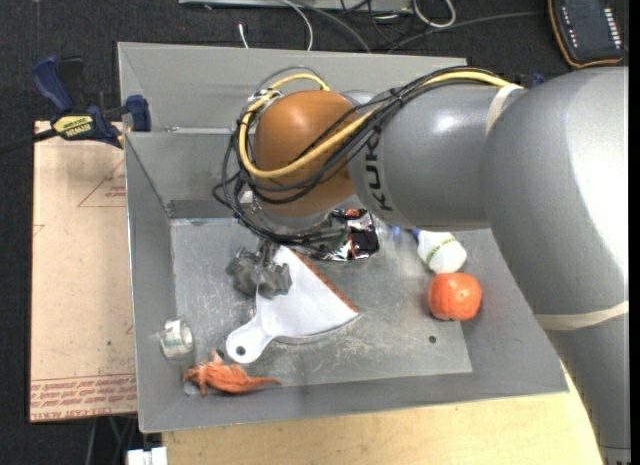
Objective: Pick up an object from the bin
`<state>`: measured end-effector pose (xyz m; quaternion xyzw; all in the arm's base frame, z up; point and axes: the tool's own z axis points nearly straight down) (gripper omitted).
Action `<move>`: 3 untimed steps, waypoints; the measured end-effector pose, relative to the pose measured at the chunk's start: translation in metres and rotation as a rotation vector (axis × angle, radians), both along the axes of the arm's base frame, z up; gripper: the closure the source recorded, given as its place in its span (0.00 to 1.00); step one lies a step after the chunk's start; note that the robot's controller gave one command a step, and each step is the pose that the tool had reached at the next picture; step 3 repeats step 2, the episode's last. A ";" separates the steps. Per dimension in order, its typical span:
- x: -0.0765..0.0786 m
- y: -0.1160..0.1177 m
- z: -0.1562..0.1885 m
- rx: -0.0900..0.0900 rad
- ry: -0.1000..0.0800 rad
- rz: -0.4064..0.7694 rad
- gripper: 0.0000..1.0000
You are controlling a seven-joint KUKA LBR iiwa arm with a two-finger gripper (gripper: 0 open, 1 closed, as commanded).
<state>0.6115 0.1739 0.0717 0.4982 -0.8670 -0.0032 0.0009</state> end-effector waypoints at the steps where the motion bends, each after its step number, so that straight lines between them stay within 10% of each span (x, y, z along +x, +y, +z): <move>1: -0.002 0.000 0.034 0.000 0.006 -0.001 1.00; 3: 0.000 0.001 0.057 0.002 -0.001 -0.002 1.00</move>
Offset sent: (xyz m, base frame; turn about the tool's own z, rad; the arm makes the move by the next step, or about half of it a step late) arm -0.0029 0.0000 0.0150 0.0008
